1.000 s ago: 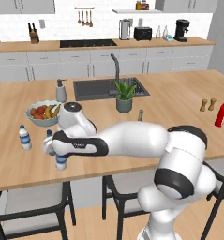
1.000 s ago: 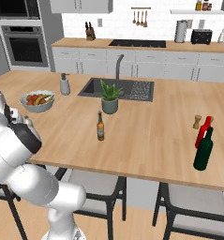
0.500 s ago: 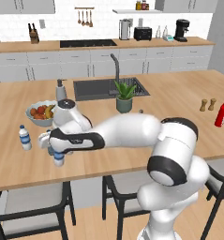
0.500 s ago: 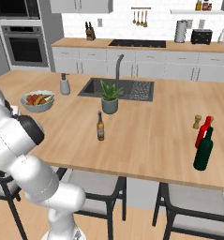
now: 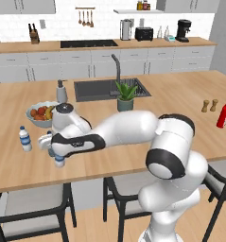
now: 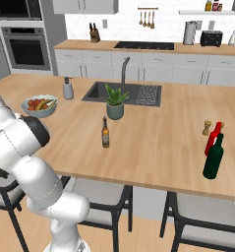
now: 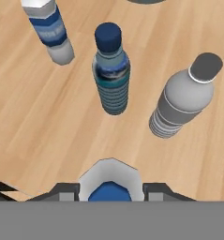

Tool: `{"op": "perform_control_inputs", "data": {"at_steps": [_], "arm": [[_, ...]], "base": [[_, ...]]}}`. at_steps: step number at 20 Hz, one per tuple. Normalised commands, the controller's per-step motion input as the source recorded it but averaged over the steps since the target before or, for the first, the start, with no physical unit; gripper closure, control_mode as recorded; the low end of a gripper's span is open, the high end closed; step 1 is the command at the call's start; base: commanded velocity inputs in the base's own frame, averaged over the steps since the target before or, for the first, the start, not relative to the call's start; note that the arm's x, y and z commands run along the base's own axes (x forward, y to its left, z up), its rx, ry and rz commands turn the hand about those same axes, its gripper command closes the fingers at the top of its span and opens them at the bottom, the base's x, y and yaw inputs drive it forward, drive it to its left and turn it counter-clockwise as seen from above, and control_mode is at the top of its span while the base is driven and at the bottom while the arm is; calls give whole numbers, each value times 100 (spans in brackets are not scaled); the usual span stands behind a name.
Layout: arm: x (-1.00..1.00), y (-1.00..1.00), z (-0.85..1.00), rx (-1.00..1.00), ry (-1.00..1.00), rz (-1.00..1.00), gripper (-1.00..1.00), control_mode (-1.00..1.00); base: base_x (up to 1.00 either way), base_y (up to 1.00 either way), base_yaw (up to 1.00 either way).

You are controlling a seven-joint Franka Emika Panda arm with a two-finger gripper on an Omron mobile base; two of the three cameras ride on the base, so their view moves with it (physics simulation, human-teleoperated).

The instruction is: Move the plastic bottles in the middle to the plastics group, and the glass bottles in the middle to the glass group.

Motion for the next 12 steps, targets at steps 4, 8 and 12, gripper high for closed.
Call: {"op": "perform_control_inputs", "data": {"at_steps": [4, 8, 12], "arm": [[0, 0, -55, 0, -9, -8, 100, -100], [0, 11, -9, 0, -9, -5, 100, -100], [14, 28, 0, 0, -1, -5, 100, -100]], "base": [[0, 0, 0], [0, 0, 0], [0, 0, 0]]}}
